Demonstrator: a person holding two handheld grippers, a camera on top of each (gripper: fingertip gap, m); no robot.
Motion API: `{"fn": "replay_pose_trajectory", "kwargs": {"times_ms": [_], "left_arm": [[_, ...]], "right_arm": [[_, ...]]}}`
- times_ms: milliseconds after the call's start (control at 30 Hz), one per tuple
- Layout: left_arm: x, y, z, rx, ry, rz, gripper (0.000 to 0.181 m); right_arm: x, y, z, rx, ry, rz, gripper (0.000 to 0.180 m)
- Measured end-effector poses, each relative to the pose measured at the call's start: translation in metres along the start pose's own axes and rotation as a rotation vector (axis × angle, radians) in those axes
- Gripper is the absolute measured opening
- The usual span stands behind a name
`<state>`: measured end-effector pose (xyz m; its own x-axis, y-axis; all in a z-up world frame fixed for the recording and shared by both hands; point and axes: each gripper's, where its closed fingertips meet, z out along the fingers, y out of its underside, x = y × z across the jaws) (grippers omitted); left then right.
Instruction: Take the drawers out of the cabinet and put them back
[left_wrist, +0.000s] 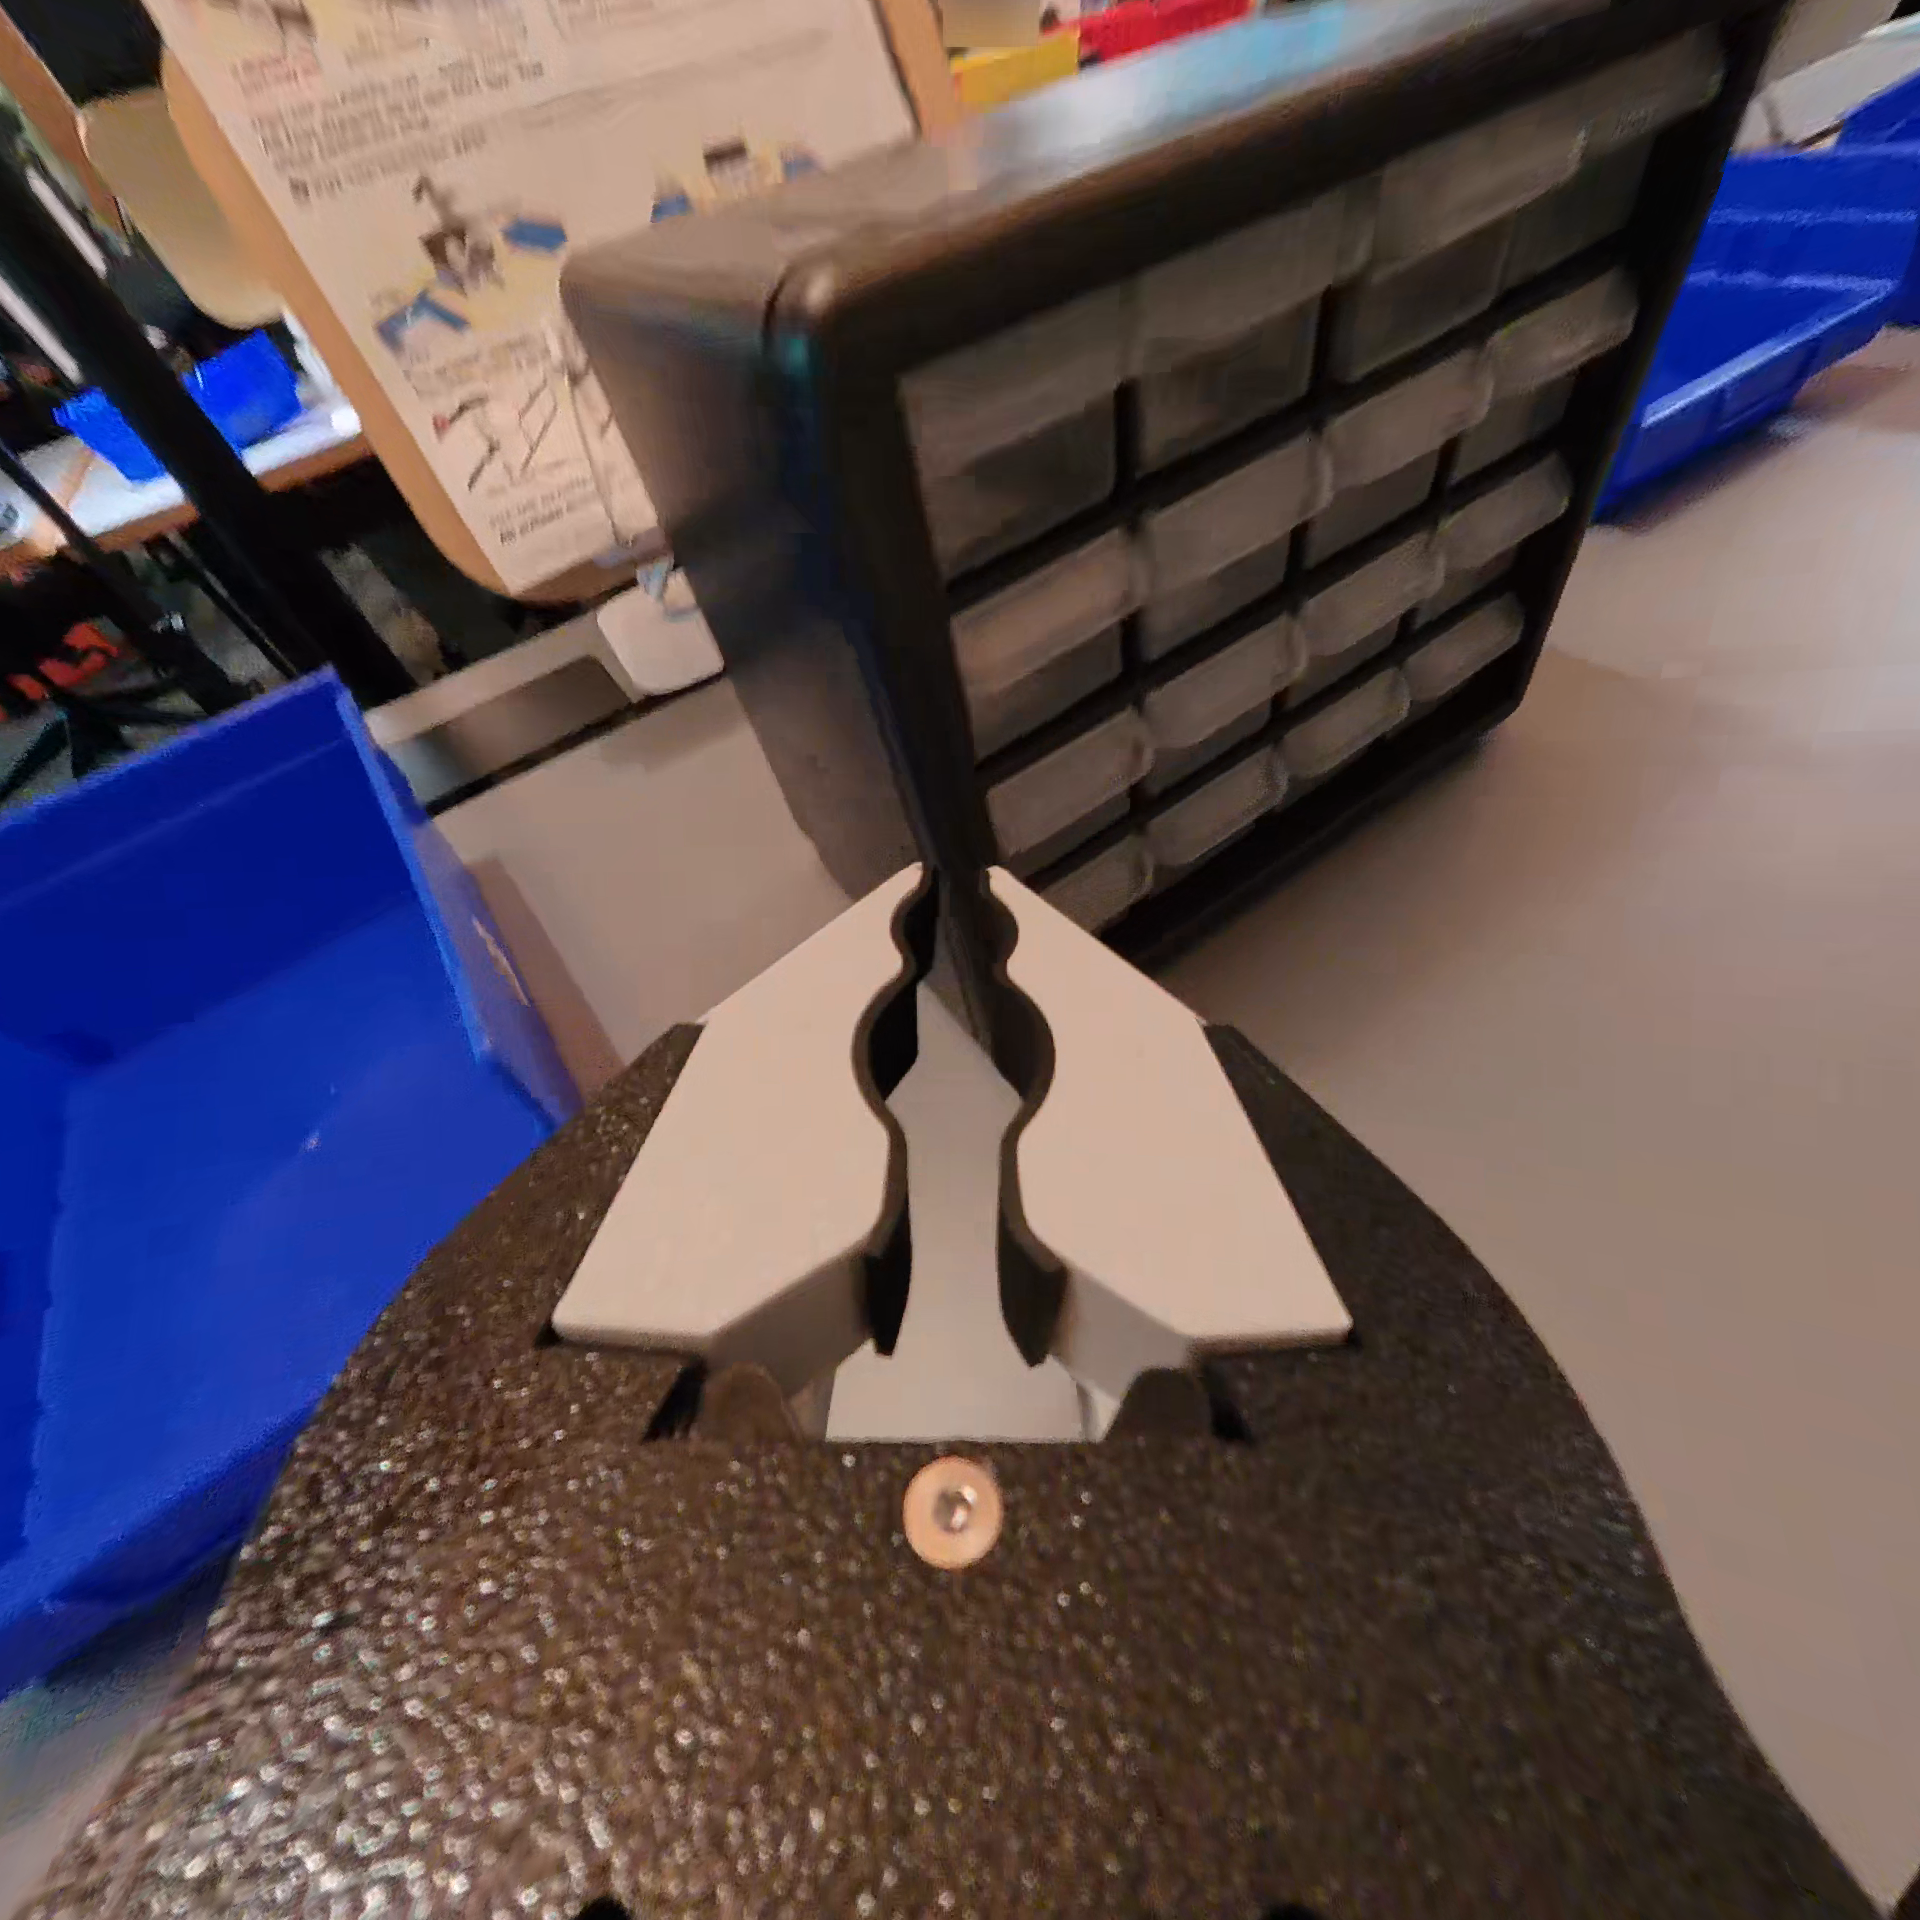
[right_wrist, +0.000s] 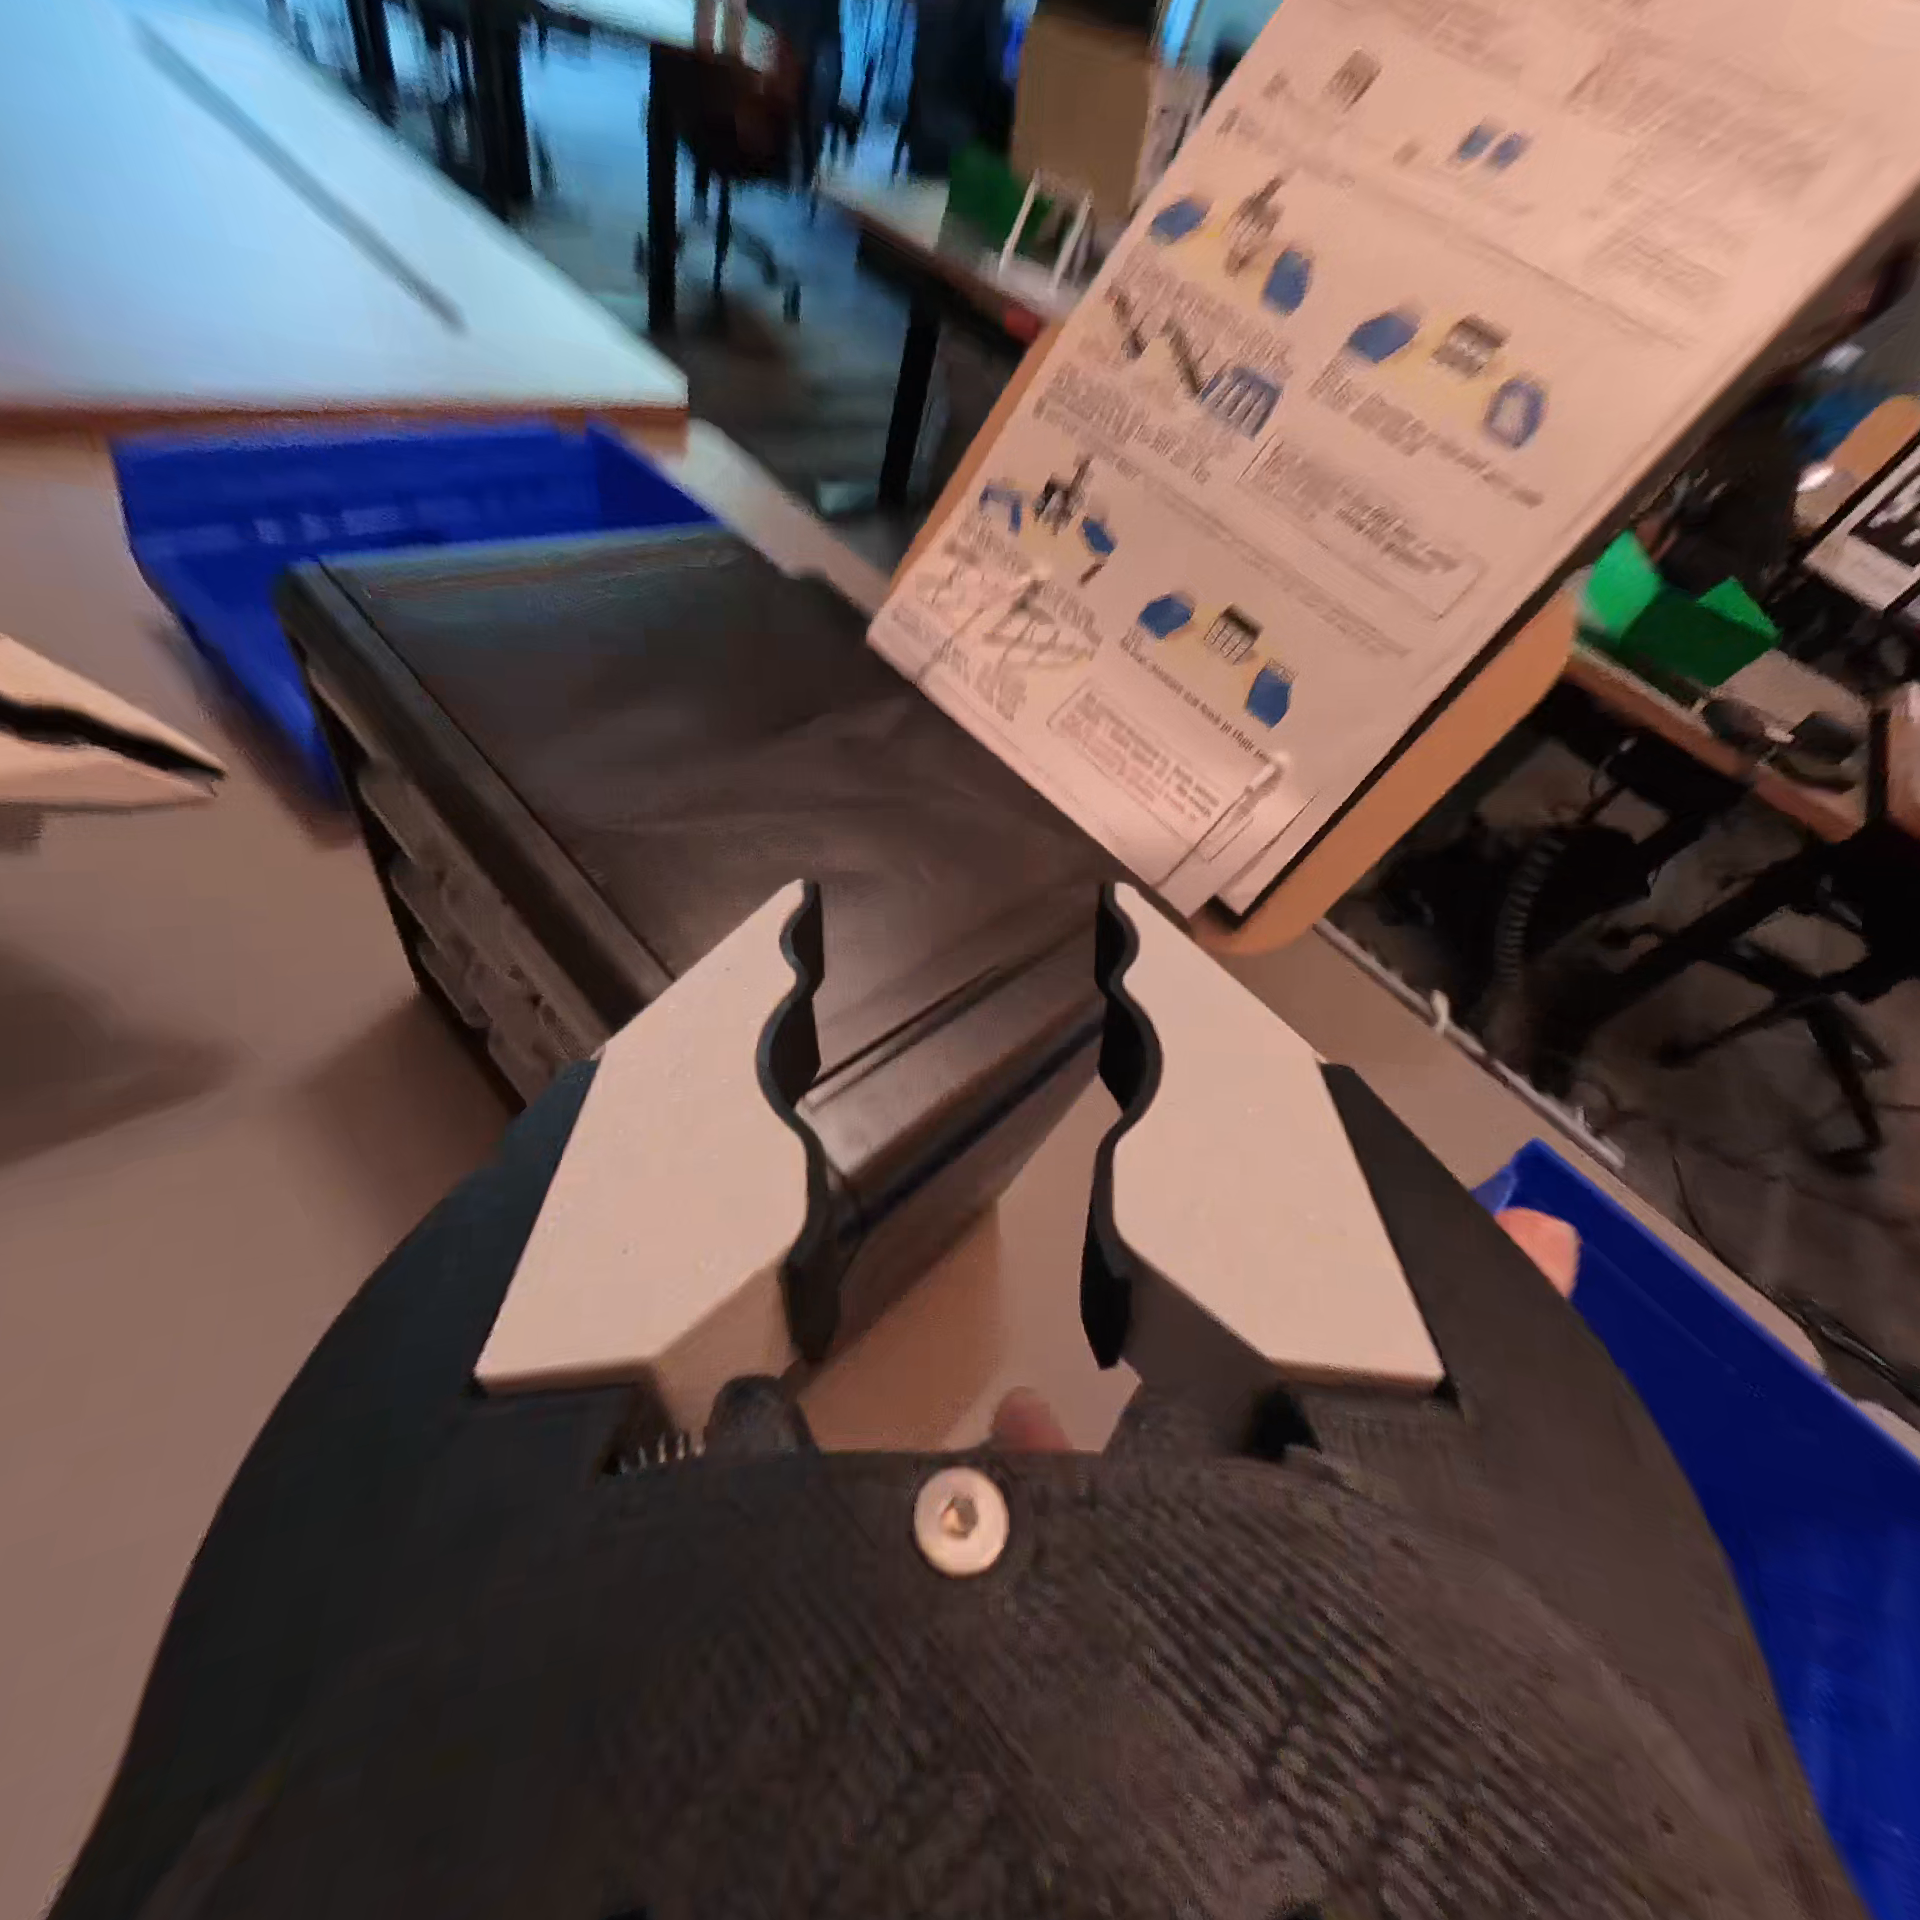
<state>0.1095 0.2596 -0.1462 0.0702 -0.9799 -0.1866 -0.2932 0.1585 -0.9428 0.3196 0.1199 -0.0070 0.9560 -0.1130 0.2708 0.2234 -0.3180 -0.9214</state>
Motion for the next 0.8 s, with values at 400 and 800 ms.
{"fn": "replay_pose_trajectory", "kwargs": {"times_ms": [400, 800], "left_arm": [[0.019, 0.001, -0.012, 0.002, 0.007, -0.112, 0.009], [0.071, -0.038, -0.02, -0.003, 0.143, -0.12, 0.012]], "right_arm": [[0.005, 0.041, -0.107, 0.357, 0.543, 0.07, 0.098], [-0.011, -0.005, -0.163, -0.047, 0.541, -0.057, 0.104]]}}
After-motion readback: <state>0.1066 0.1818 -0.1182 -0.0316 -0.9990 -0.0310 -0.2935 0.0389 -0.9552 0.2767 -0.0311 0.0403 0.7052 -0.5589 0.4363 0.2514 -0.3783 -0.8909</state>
